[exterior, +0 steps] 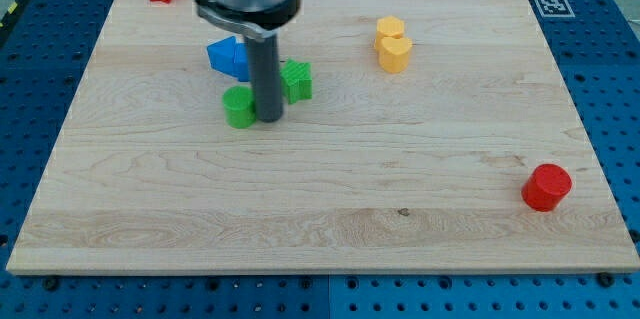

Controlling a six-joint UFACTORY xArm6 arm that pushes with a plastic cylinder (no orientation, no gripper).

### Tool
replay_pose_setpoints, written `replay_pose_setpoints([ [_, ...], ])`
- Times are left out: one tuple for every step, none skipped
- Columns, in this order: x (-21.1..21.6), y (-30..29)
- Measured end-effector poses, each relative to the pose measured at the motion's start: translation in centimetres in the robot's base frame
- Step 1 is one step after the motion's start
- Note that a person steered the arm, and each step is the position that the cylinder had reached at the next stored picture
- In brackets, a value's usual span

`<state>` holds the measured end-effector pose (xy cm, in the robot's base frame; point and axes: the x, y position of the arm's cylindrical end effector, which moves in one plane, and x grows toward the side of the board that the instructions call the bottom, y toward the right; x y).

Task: Move the green star to the center of the board

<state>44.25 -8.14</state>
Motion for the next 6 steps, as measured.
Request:
replay_pose_setpoints([
  [-1.8,-2.5],
  [-1.7,-0.8],
  [-1.2,0.2],
  [-3.6,2.7],
  [-3.3,6.5],
  [0.5,7.1],
])
